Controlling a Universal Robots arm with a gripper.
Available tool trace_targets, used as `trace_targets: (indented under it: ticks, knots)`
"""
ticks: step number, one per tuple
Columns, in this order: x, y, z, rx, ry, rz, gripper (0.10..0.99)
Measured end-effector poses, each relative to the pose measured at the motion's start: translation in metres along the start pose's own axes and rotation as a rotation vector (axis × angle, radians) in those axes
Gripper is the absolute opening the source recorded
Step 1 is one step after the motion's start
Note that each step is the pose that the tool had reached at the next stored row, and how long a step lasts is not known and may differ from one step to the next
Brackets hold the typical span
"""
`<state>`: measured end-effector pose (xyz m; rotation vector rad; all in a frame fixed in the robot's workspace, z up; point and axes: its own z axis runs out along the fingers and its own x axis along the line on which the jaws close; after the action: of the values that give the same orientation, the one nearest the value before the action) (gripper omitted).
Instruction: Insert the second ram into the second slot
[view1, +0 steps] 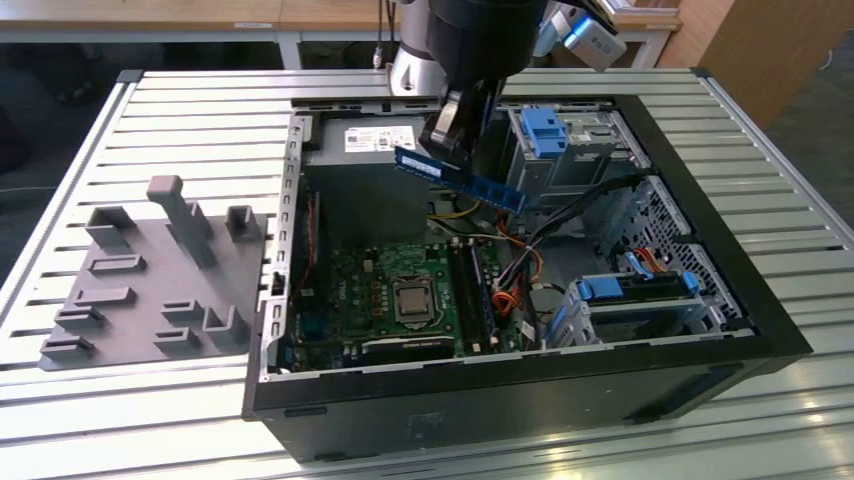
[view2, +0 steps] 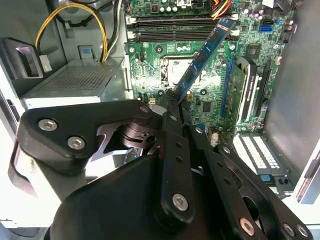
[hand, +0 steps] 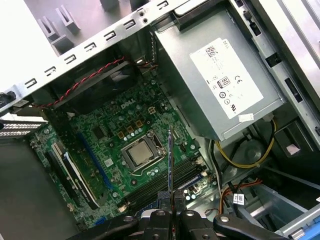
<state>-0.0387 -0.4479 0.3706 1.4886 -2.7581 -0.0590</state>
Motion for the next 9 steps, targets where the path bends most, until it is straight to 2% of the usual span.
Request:
trace_targets:
  ticks: [9]
  knots:
    - [0.0,0.0,0.0002,0.001,-0.0023,0.078,0.137]
